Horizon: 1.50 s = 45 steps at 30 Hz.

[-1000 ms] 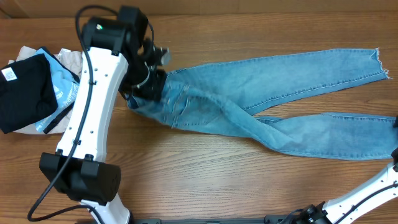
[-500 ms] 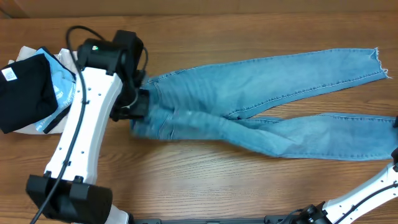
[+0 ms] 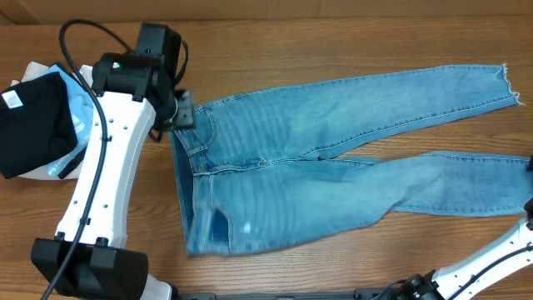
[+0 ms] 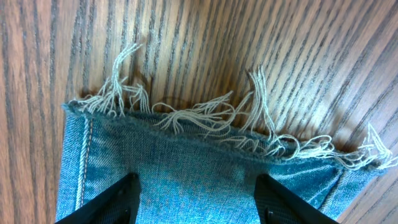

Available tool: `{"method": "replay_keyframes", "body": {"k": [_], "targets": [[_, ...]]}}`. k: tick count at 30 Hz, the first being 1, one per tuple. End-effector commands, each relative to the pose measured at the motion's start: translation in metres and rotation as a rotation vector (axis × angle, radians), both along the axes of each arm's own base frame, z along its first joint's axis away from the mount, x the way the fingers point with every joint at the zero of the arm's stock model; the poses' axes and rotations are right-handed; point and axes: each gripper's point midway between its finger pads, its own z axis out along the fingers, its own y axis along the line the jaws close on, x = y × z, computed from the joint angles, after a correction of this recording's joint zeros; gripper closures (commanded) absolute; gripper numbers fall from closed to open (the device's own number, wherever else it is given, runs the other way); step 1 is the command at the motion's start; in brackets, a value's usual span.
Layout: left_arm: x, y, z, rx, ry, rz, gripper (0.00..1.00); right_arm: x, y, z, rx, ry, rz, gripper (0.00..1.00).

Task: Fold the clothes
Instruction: 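Pull the waistband leftward with the left gripper to straighten the jeans, then drag the waistband further left with the left gripper while right gripper holds hem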

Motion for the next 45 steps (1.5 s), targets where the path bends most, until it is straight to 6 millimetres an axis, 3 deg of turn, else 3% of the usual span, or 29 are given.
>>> {"method": "replay_keyframes", "body": {"k": [1,5,11,15,24,27,31,40,45], "targets": [[0.006,-0.017,-0.002,-0.079,-0.009,-0.061,0.59,-0.014,0.004,-0.023,0.056,0.052,-0.025,0.37],[0.004,-0.022,-0.011,-0.096,0.027,-0.101,0.71,-0.003,-0.010,0.005,-0.006,-0.005,-0.061,0.35],[0.003,-0.024,-0.013,-0.097,0.040,-0.129,0.71,0.036,-0.015,0.081,-0.041,-0.202,-0.022,0.34],[0.001,-0.024,-0.016,-0.096,0.052,-0.132,0.70,0.051,0.000,0.113,-0.046,-0.237,0.037,0.34],[-0.011,-0.032,-0.054,-0.135,0.127,-0.187,0.71,0.097,0.064,0.199,-0.096,-0.385,0.272,0.35],[-0.012,-0.031,-0.072,-0.130,0.135,-0.191,0.72,0.103,0.098,0.232,-0.118,-0.426,0.370,0.34],[-0.007,-0.036,-0.094,-0.152,0.119,-0.206,0.76,0.101,0.145,0.259,-0.108,-0.431,0.486,0.34],[-0.014,-0.054,-0.157,-0.245,0.214,-0.277,0.82,0.121,0.233,0.274,-0.080,-0.435,0.718,0.36],[-0.021,-0.053,-0.193,-0.244,0.317,-0.263,0.90,0.130,0.261,0.273,-0.076,-0.430,0.790,0.36]]}}
